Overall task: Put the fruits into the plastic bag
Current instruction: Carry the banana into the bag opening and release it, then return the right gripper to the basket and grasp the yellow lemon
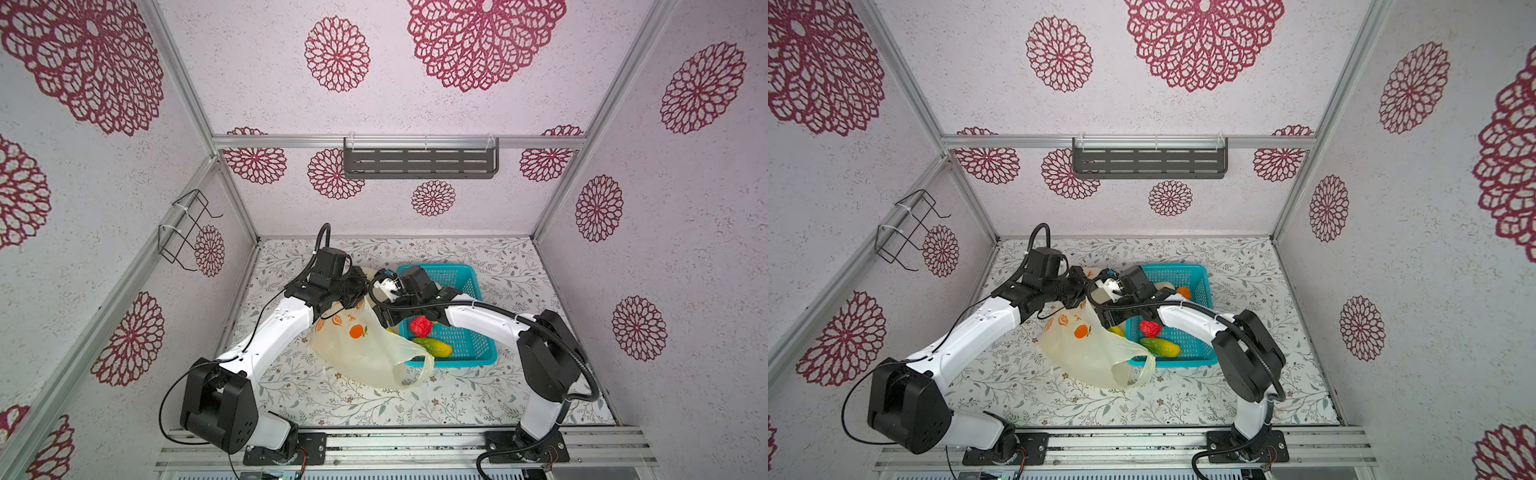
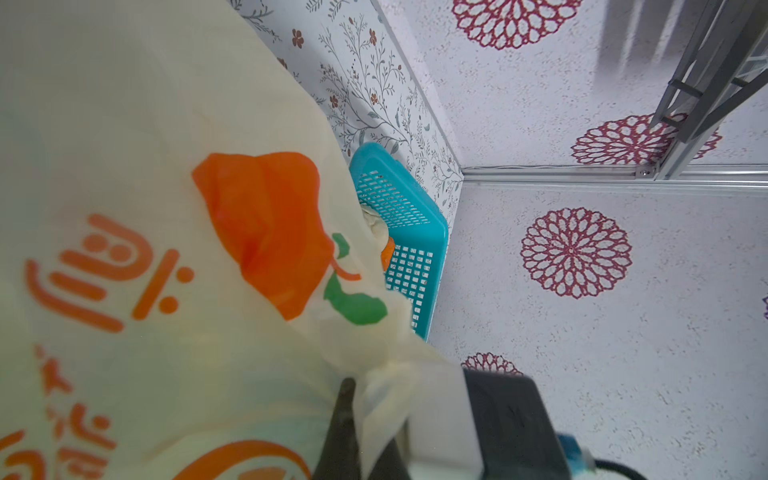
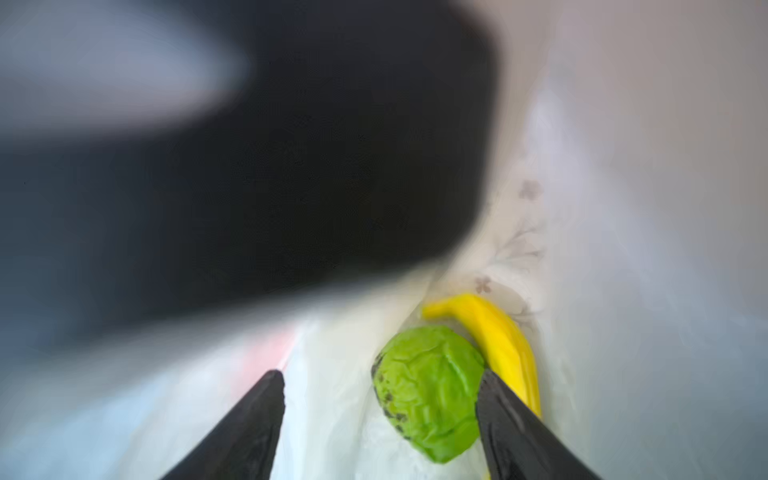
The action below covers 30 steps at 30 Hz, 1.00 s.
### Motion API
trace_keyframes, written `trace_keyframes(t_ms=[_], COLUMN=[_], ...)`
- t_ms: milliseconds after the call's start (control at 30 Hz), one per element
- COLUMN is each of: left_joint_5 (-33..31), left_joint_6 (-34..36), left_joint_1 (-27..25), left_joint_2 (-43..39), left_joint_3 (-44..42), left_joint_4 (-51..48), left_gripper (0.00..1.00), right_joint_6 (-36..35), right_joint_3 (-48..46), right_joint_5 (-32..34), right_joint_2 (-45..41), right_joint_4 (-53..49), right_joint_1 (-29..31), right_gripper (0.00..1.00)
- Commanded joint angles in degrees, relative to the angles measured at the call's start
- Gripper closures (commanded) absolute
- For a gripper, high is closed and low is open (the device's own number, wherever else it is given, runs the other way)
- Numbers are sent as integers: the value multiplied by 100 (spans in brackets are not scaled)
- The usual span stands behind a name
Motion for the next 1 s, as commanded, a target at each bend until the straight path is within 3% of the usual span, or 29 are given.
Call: trace_keyframes(t_ms=[0,333,567,633,700,967], left_joint_5=[20,58,-39,-43,-57,-92], left_joint_6=[-73,-119,-75,-69,-71,-49], left_joint_1=[33,33,53,60,63,68], left_joint_2=[61,98,32,19,1,-42], left_joint_3=[-74,-65,-72,-89,-104,-152], left_joint_4=[188,213,159,148,132,82], left_gripper=[100,100,100,100,100,100], right_joint_6=[-163,-122,744,1110,1298,1724], right_joint_3=[-166,-962,-1714,-1913,-2051,-1657], right_joint_5=[135,1383,3093,3168,2824,1914], right_joint_2=[-876,-2641,-3309,-3261,-3074,-1441], right_joint_4=[353,211,-194,-251,-149,-299], right_joint_1=[-84,-758,-1617,-1852,-2014,-2030], right_gripper=[24,23,23,23,23,17])
